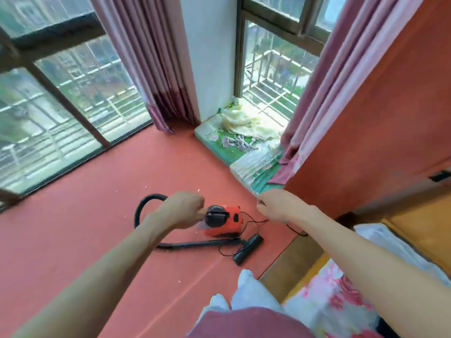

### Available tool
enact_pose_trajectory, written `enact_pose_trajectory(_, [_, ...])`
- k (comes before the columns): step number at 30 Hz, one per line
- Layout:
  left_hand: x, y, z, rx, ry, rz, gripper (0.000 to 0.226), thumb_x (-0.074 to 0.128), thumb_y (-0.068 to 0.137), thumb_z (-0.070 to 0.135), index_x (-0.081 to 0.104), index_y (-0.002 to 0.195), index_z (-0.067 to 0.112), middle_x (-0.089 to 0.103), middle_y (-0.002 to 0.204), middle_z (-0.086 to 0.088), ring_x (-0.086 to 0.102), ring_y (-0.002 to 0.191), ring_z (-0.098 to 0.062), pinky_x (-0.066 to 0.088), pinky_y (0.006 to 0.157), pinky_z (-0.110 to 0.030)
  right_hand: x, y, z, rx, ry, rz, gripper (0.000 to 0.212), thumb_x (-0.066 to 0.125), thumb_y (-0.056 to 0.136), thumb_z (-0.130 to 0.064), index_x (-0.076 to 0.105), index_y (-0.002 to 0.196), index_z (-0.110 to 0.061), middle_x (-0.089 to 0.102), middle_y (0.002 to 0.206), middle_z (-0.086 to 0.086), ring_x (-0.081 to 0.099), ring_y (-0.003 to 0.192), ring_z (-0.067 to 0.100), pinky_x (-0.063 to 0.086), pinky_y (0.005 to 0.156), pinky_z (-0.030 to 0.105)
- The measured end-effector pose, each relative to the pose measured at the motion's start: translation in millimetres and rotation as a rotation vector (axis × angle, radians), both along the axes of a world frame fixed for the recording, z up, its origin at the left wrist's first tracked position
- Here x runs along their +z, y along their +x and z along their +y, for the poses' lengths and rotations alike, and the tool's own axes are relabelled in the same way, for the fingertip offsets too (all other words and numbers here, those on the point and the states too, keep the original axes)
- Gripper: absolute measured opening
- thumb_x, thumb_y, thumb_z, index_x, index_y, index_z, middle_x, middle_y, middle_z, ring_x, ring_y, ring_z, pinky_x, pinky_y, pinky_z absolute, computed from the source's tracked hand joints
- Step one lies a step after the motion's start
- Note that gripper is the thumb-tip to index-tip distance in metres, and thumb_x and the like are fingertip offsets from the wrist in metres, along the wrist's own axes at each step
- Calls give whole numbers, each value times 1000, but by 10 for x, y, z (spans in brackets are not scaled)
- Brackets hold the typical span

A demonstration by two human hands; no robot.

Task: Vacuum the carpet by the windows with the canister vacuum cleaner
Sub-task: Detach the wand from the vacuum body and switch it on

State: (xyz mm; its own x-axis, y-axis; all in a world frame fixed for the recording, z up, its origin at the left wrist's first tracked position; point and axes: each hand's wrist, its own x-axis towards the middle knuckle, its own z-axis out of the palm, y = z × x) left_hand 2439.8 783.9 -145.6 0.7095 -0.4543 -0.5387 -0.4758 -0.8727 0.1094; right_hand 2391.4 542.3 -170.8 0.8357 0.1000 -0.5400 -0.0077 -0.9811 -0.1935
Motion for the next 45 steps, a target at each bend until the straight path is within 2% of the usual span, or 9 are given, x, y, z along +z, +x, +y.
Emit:
enact_pose_trajectory(4, [-20, 8, 320, 167, -83, -41, 28, 47, 97, 28, 64, 94, 6, 68, 98, -14, 61, 92, -35, 52, 78, -40, 40, 185, 175, -10, 104, -81, 41, 37, 102, -38, 43, 68, -15, 52, 73, 0, 52, 75, 23, 44, 72, 39])
enact_pose_trajectory(7, [-98, -6, 439, 252, -112, -16, 26, 47, 97, 30, 63, 94, 10, 66, 97, -9, 61, 92, -32, 53, 80, -43, -76, 272, 238, -15, 124, -89, 45, 38, 101, -41, 40, 64, -17, 46, 66, -2, 49, 69, 22, 41, 68, 38])
enact_pose_trajectory(13, [-439, 241, 615, 201, -120, 57, 26, 46, 96, 27, 64, 96, 8, 68, 96, -9, 61, 92, -32, 52, 80, -43, -467, 319, 344, -81, 74, -20, 32, 43, 97, -35, 67, 93, -13, 69, 96, 6, 62, 95, 28, 49, 79, 38])
enact_pose_trajectory(22, [-1338, 1345, 1073, -31, -134, 140, 25, 45, 94, 26, 64, 96, 8, 68, 97, -11, 62, 90, -33, 51, 71, -38, -1281, 604, 1048, -411, 19, 107, 26, 42, 91, -28, 66, 97, -22, 70, 106, 3, 63, 99, 29, 51, 85, 40])
enact_pose_trajectory(28, [-2070, 1842, 1079, -136, -100, 186, 20, 44, 93, 19, 61, 95, 8, 68, 104, -16, 62, 93, -37, 42, 68, -35, -2017, 978, 1411, -511, 40, 214, 25, 42, 93, -23, 65, 101, -19, 68, 106, 5, 62, 95, 28, 50, 80, 36])
enact_pose_trajectory(33, [-3073, 2032, 823, -243, -43, 166, 20, 42, 94, 16, 59, 98, 7, 67, 109, -17, 64, 96, -37, 38, 68, -34, -2958, 1231, 1277, -524, 29, 217, 26, 41, 96, -23, 66, 102, -20, 68, 107, 3, 62, 94, 26, 45, 73, 32])
enact_pose_trajectory(36, [-3986, 2087, 633, -265, -44, 168, 23, 40, 96, 16, 59, 106, 6, 65, 113, -15, 64, 100, -37, 47, 75, -39, -3658, 1302, 1109, -579, 23, 209, 26, 41, 97, -23, 67, 101, -20, 69, 104, 2, 62, 92, 25, 46, 73, 31])
enact_pose_trajectory(41, [-5461, 2140, 91, -81, -233, 200, 25, 40, 100, 22, 51, 114, 5, 55, 119, -16, 53, 112, -34, 45, 94, -46, -4818, 1241, 870, -699, 57, 198, 33, 44, 95, -17, 66, 120, -17, 66, 120, 3, 61, 108, 25, 45, 87, 31])
enact_pose_trajectory(45, [-6423, 1854, -315, 15, -352, 200, 29, 39, 102, 25, 55, 111, 3, 55, 116, -19, 49, 111, -37, 40, 95, -48, -5612, 1098, 764, -792, 82, 263, 38, 47, 94, -19, 61, 129, -15, 61, 130, 6, 57, 117, 26, 43, 93, 31])
